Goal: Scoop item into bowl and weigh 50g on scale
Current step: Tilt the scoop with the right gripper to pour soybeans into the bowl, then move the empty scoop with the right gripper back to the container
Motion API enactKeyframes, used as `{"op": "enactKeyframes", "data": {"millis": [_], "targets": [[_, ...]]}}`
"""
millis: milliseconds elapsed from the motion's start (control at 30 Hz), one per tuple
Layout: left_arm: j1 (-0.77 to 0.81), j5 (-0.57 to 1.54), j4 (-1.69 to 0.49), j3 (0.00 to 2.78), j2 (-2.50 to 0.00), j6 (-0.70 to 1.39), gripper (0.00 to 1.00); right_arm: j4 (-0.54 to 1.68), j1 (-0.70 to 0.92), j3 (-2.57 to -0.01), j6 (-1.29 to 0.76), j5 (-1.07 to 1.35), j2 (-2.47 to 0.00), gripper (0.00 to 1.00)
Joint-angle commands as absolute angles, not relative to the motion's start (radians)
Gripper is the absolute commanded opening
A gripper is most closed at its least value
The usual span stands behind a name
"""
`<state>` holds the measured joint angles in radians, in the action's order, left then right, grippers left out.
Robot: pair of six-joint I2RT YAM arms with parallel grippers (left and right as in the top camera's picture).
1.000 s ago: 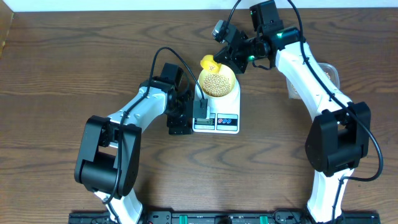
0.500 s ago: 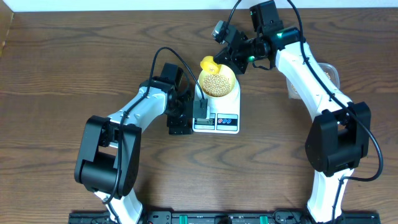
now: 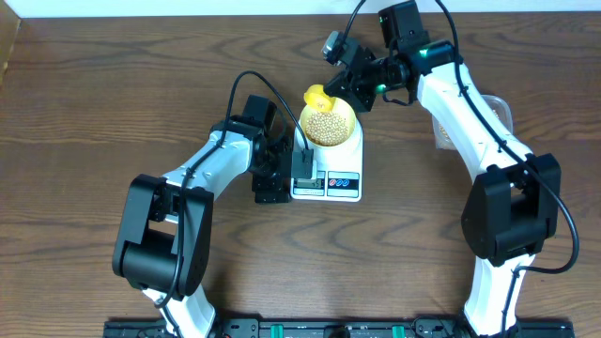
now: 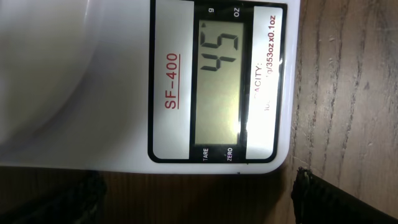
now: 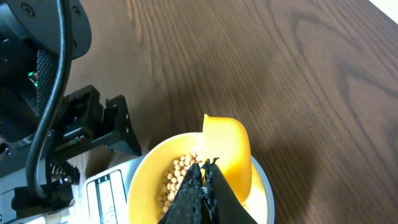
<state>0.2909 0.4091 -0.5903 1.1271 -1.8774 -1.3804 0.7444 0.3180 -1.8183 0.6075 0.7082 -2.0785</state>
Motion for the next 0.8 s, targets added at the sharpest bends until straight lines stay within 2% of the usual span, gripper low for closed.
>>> {"op": "enactKeyframes", "data": {"millis": [0, 167, 767], "targets": [[0.290, 0.407, -0.592, 1.114, -1.884, -1.372, 0.98, 0.769, 0.308, -1.820, 0.655, 0.732, -2.025, 0.01], [0.290, 0.407, -0.593, 1.114, -1.884, -1.372, 0.98, 0.830, 0.313, -1.820, 0.759, 0.731, -1.971, 0.01], [0.290, 0.407, -0.592, 1.114, -1.884, -1.372, 0.98, 0.836, 0.329, -1.819, 0.791, 0.664, -1.932, 0.01]]}}
